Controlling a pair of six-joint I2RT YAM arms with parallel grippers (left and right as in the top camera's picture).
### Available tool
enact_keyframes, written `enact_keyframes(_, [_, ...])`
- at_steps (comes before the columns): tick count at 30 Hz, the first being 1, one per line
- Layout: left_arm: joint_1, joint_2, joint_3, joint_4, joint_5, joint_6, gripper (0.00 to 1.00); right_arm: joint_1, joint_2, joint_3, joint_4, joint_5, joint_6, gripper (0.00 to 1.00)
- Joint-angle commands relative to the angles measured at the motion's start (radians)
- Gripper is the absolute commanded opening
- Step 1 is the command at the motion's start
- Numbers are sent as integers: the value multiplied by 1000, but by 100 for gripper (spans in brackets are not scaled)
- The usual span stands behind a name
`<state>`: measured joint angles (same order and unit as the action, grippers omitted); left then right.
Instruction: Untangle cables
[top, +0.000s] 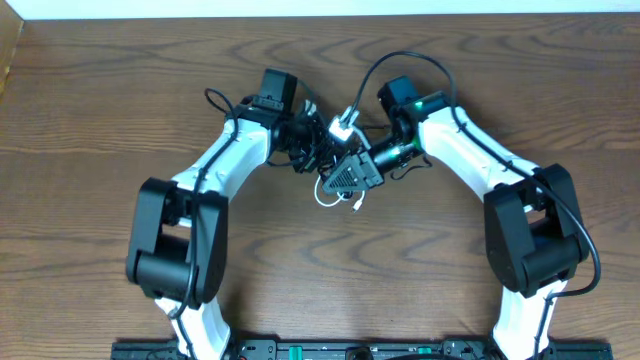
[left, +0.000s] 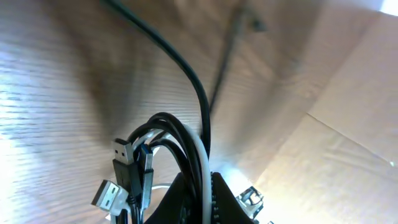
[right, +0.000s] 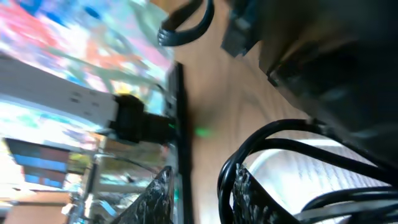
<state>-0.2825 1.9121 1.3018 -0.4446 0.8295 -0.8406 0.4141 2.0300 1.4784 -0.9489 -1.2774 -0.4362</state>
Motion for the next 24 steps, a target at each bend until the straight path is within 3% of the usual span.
enact_keyframes(1, [-3,-76,19,7,-21,37,8,-29,-11,7,11,-263,-37,26])
enact_keyframes(6, [-3,-95,19,0,-111,63,8,-64,-19,15,30,-285,-32,27])
enact_keyframes(14, [-2,-95,19,-97,-375,66,7,-114,-110,15,52,-285,-33,27])
enact_keyframes(22, [-2,-95,19,-119,-404,65,8,-173,-239,15,68,-228,-32,23])
enact_keyframes(24, [-2,-95,19,-128,-395,40,8,-175,-253,15,63,-122,-21,32])
